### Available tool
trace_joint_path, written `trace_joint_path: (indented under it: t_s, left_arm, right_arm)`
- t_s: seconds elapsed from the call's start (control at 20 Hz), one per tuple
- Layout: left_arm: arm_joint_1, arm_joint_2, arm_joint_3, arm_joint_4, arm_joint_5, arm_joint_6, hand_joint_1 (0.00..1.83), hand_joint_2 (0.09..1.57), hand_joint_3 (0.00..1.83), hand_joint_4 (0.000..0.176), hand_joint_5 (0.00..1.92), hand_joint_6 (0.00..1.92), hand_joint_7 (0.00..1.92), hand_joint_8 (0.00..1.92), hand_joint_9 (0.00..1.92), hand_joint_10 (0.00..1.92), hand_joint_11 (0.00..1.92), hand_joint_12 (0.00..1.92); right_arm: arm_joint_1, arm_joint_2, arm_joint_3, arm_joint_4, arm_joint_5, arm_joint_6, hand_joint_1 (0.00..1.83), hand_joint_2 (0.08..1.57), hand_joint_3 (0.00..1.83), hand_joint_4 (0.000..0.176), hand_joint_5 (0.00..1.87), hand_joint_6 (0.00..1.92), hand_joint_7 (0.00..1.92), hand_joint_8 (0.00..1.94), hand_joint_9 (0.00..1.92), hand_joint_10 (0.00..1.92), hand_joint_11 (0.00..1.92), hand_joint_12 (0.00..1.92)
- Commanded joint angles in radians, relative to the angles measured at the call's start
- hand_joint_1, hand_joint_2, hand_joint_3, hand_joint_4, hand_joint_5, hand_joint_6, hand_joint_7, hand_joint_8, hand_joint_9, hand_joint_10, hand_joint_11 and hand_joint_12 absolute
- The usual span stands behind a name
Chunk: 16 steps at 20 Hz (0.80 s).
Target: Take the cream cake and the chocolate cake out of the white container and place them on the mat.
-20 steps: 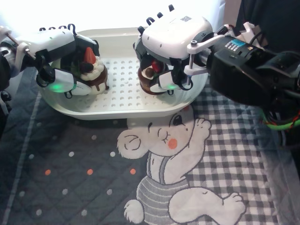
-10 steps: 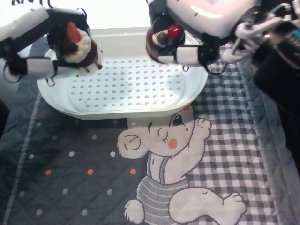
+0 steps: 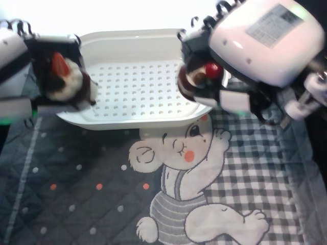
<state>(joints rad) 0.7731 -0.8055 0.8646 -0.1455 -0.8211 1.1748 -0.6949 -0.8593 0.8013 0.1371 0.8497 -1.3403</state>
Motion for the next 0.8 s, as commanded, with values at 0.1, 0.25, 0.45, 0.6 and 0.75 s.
trace_joint_path:
  t_s: [0.1,0.25,0.45,0.6,0.75]
  left_arm:
    - [0.046,0.032,-0.061,0.031,-0.178,-0.004,1.21,1.21,0.0,0.0,0.74,1.24,0.86,1.26,0.87,1.03,0.76,1.27]
    - [0.088,0.034,-0.1,0.045,-0.172,-0.004,1.34,1.19,0.0,0.0,0.72,1.26,0.8,1.26,0.87,1.29,0.74,1.21]
    - [0.152,0.02,-0.131,0.088,-0.147,-0.11,1.33,1.23,0.0,0.0,0.63,1.35,0.73,1.32,0.79,1.49,0.65,1.42]
    - [0.2,-0.001,-0.139,0.088,-0.122,-0.154,1.33,1.23,0.0,0.0,0.63,1.34,0.75,1.29,0.78,1.51,0.6,1.53]
    - [0.249,-0.015,-0.144,0.088,-0.112,-0.215,1.33,1.24,0.0,0.0,0.61,1.37,0.77,1.28,0.76,1.52,0.62,1.5]
  right_arm:
    - [-0.058,0.02,-0.038,-0.019,0.224,-0.005,1.27,1.11,0.0,0.0,1.06,0.7,0.99,1.24,0.8,1.51,0.68,1.85]
    - [-0.17,0.051,-0.082,0.016,0.302,-0.002,1.28,1.1,0.0,0.0,1.01,0.73,1.04,1.19,0.75,1.45,0.63,1.79]
    - [-0.316,0.066,-0.148,0.087,0.39,0.04,1.28,1.09,0.0,0.0,0.99,0.81,1.1,1.06,0.79,1.37,0.51,1.8]
    - [-0.399,0.054,-0.162,0.141,0.413,0.103,1.28,1.09,0.0,0.0,0.97,0.88,1.1,1.03,0.74,1.37,0.45,1.84]
    - [-0.473,0.04,-0.195,0.172,0.43,0.128,1.27,1.07,0.0,0.0,1.05,0.78,1.11,0.99,0.78,1.38,0.48,1.85]
